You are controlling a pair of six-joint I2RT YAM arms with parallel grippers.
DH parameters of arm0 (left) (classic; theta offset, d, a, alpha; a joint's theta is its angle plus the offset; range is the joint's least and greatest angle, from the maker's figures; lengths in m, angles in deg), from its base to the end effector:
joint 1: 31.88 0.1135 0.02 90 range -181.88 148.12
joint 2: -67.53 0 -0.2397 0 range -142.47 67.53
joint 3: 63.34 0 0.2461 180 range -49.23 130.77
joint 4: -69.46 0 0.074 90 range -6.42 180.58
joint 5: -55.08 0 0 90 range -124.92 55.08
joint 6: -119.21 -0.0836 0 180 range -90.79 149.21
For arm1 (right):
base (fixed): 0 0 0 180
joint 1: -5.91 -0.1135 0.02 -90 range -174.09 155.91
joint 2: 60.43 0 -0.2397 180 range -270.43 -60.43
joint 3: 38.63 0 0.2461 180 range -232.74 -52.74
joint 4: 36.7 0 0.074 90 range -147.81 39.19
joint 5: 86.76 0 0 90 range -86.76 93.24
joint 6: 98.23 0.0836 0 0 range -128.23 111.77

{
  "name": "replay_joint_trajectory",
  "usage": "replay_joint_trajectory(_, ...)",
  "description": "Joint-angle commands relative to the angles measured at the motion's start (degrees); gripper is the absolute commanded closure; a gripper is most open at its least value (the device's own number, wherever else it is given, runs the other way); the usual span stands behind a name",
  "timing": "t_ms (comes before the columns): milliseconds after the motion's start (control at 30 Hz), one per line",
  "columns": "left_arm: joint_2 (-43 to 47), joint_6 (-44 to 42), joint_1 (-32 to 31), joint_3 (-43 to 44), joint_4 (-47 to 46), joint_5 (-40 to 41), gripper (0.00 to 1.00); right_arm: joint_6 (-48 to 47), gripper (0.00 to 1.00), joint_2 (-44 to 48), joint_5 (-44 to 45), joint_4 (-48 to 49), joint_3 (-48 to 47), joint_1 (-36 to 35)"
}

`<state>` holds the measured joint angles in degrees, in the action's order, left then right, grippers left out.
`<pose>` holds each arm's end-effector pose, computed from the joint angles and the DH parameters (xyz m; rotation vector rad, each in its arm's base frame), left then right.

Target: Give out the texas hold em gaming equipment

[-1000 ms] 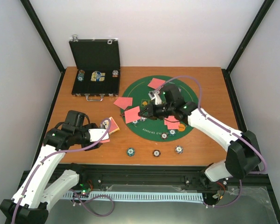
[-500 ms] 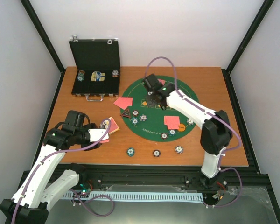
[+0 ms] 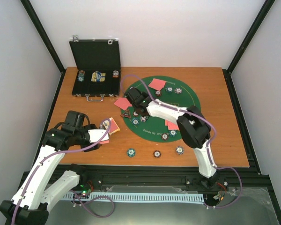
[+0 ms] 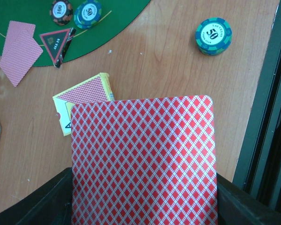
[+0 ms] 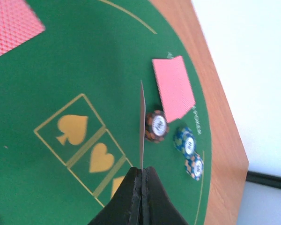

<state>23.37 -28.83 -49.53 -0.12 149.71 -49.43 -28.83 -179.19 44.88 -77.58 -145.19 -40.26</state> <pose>0.1416 -0.0671 0.2251 1.6522 1.9889 -0.0796 0.3571 0.2918 0.1625 -1.0138 2.0649 -0.6777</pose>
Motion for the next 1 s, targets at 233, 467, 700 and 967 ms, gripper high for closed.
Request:
replay_joint_trajectory(233, -0.15, 0.73, -0.29, 3.99, 1.64, -0.96, 0.62, -9.07, 0.97, -5.93, 3.90, 12.18, 4.09, -1.66)
replay_joint_trajectory(467, -0.20, 0.25, -0.28, 4.55, 1.94, -0.86, 0.62, -10.01, 0.97, -7.86, 4.09, 12.71, 5.54, -1.99)
replay_joint_trajectory(700, -1.23, 0.13, -0.28, 6.00, 2.94, -2.08, 0.62, -7.54, 0.97, -7.69, 1.03, 8.54, 4.92, -2.34)
replay_joint_trajectory(967, -0.79, -0.26, -0.28, 6.26, 2.57, -2.32, 0.61, -0.75, 0.44, -3.57, -3.51, 3.34, 5.28, -1.93)
